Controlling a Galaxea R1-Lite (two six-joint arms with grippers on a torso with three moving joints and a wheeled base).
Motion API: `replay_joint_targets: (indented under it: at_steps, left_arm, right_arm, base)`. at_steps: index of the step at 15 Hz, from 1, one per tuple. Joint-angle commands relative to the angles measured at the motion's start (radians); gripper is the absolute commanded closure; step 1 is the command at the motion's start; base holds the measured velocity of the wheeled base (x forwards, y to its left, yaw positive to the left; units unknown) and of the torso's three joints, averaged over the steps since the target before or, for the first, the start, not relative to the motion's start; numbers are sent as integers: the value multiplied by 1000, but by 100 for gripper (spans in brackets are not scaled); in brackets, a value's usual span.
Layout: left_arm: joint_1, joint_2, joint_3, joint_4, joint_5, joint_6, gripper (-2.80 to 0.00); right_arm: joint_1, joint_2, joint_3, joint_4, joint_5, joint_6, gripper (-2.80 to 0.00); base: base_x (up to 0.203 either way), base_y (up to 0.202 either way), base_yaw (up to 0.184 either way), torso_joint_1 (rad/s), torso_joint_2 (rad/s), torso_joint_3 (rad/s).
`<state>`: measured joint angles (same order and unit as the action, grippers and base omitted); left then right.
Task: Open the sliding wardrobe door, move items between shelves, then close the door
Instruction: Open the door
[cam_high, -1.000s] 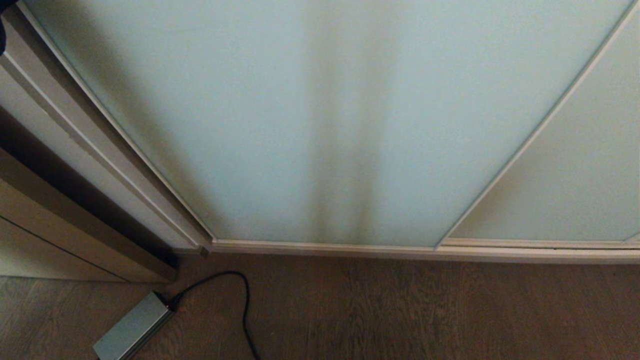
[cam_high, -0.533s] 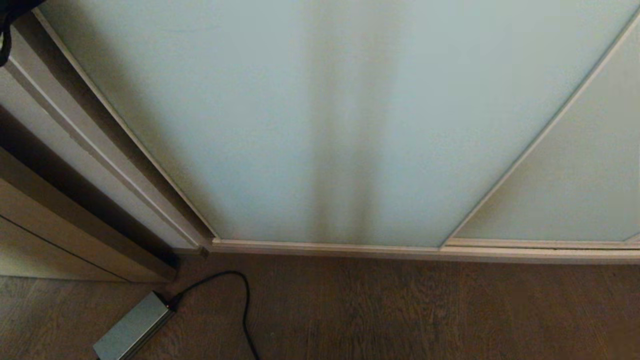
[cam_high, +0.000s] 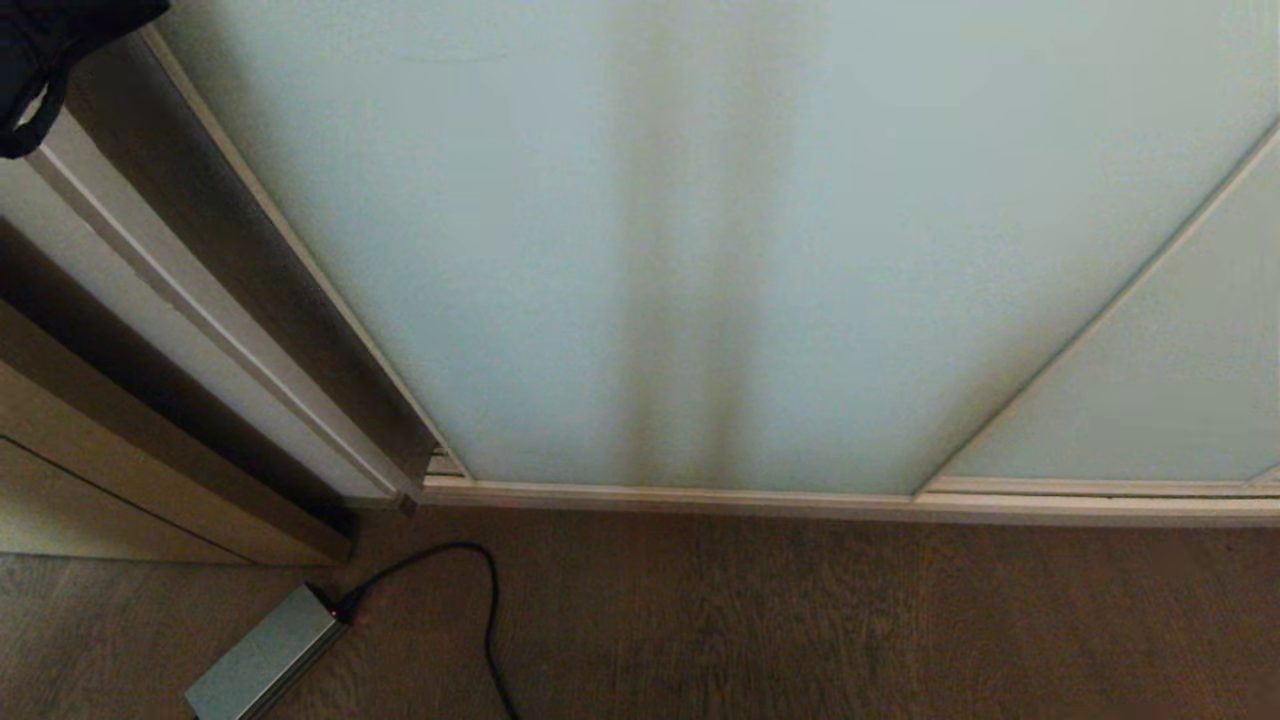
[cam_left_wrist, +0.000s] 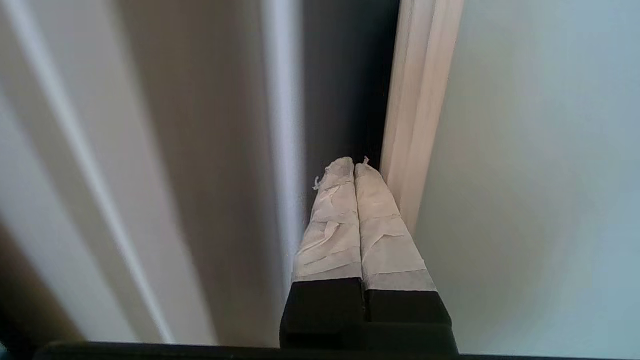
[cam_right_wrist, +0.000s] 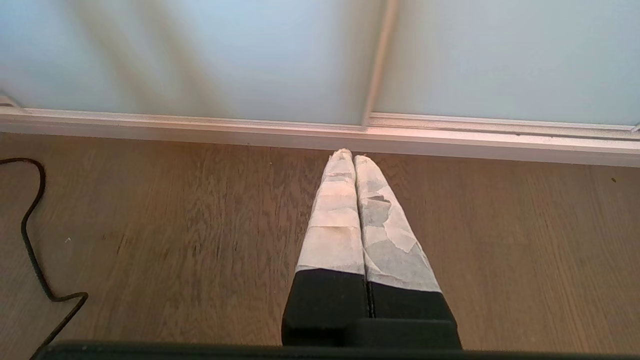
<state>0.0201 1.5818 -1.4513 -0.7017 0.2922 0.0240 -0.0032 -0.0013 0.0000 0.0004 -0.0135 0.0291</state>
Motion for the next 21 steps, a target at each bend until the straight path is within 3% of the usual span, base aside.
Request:
replay_joint_targets:
  at_steps: [1,7,12,21]
  left_arm:
    - [-27,-78,46,-6,7,0,0]
    - [-27,-163,121,36,-1,0,0]
    - [-59,-103,228,31,-108,-8,0]
    - [-239,108,-1,34,-95,-9,0]
  right_arm:
    - [0,1,0,0,0,0,0]
    - [0,1,0,0,0,0,0]
    - [0,1,1,0,0,0,0]
    - [0,1,0,0,0,0,0]
  base:
    - [0,0,0,0,0,0]
    - [0,0,0,0,0,0]
    - [0,0,0,0,0,0]
    - [0,0,0,0,0,0]
